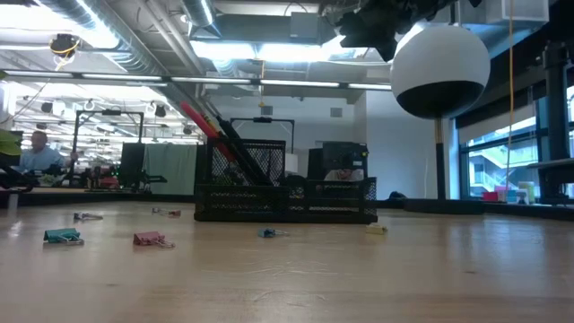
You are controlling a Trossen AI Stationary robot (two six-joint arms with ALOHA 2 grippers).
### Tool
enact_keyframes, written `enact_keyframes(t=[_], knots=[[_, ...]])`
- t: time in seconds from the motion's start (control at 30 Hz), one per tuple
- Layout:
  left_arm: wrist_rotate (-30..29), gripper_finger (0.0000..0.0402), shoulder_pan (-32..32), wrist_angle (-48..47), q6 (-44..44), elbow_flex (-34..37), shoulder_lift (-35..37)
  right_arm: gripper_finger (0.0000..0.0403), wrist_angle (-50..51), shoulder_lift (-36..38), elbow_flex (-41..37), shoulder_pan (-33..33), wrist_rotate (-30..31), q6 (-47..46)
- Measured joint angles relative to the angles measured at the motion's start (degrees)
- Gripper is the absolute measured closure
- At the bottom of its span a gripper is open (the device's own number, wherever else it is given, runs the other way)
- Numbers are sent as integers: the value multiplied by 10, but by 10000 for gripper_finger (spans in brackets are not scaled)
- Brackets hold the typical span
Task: Pick and place office supplies into organizer
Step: Put the pink sticky notes into the black desk organizer
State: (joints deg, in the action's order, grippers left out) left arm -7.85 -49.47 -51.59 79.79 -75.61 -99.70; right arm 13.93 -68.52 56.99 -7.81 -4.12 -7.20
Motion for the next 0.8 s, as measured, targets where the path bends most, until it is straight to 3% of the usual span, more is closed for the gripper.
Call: enact_keyframes(t=[0.3,0.67,0.8], knots=[[-37,400,83,5,-134,0,62,281,10,0,0,0,0,-17],[-52,400,237,75,-378,0,75,281,152,0,0,-3,3,-30],[-66,400,283,78,-462,-14,75,281,226,0,0,-3,63,-27]])
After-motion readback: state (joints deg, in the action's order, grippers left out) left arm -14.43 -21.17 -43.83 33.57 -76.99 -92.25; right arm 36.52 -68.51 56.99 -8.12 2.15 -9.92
